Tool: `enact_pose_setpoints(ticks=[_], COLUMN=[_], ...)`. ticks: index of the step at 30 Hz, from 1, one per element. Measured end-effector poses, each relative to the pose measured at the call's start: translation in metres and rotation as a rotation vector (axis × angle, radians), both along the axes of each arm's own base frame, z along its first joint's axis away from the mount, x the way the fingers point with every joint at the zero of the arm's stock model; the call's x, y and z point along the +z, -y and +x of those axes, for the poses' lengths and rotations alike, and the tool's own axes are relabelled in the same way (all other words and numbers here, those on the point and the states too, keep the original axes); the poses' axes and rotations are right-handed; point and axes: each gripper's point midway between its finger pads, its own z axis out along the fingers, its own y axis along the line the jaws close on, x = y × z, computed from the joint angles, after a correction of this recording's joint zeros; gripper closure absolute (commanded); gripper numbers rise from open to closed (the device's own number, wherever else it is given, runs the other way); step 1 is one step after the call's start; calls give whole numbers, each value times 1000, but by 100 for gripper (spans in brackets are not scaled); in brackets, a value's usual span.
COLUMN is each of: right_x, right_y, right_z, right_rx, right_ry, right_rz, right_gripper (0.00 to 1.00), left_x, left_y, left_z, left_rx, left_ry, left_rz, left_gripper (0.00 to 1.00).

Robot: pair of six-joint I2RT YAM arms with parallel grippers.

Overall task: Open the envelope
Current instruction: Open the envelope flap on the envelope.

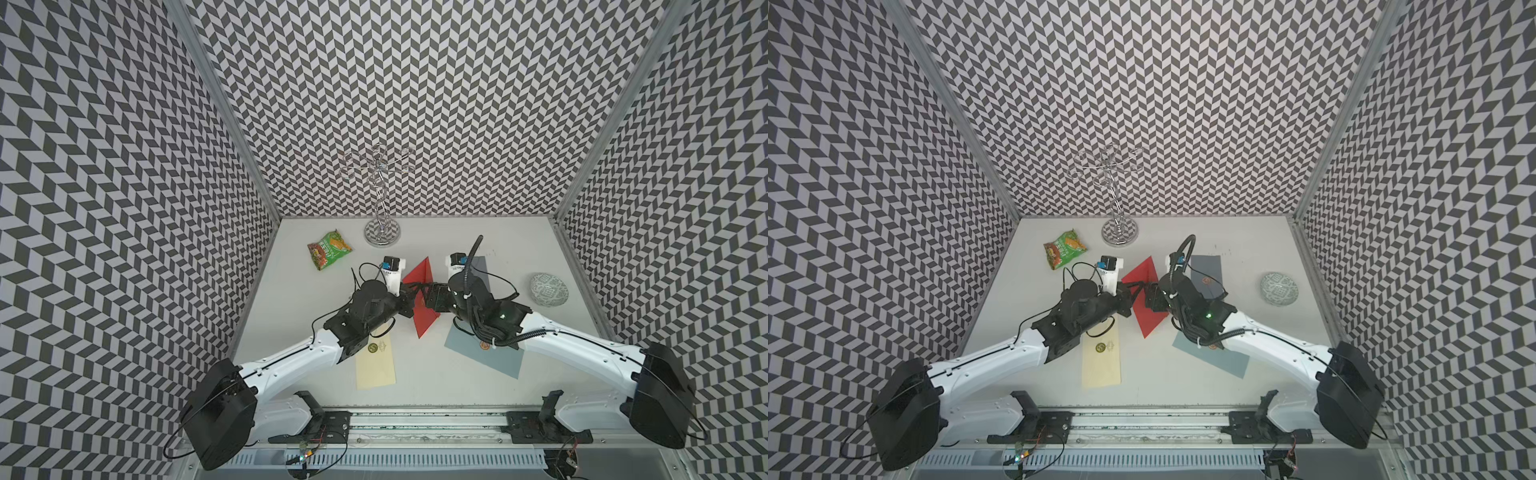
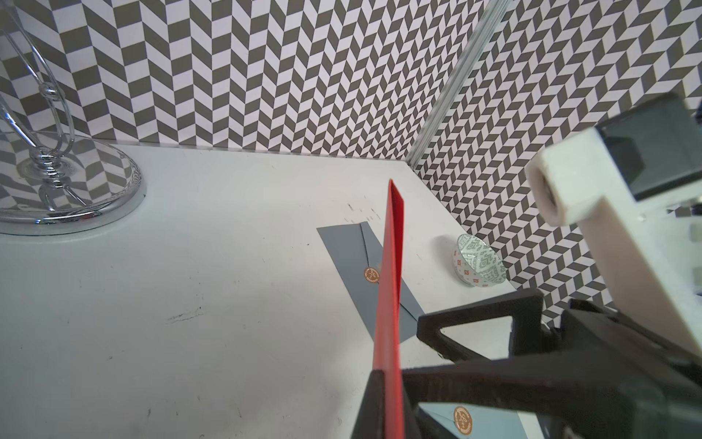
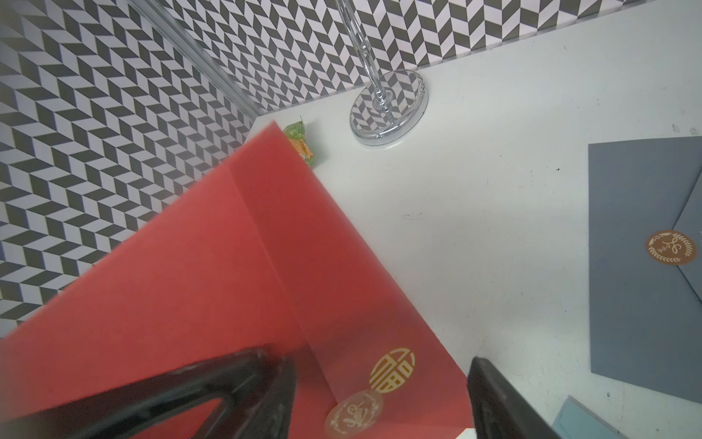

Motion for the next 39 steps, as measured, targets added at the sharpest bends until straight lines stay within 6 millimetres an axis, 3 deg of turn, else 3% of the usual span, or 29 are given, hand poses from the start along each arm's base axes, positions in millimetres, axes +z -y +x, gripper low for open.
enact_pose_setpoints(ticks=[22, 32, 39], right_x=[-4, 18, 16], right_y=[-3, 11, 20], right_z=[-5, -10, -6], right_rx=[60, 39, -15], right_ry=[5, 65, 69], right_rz=[-42, -25, -63], right_gripper=[23, 24, 24], left_x=[4, 17, 13], left_y=[-5, 7, 14], left_z=[-3, -9, -10], left_rx=[-1, -71, -106], left_ry=[44, 111, 109], left_rz=[10, -22, -21], left_gripper=[100, 100, 100])
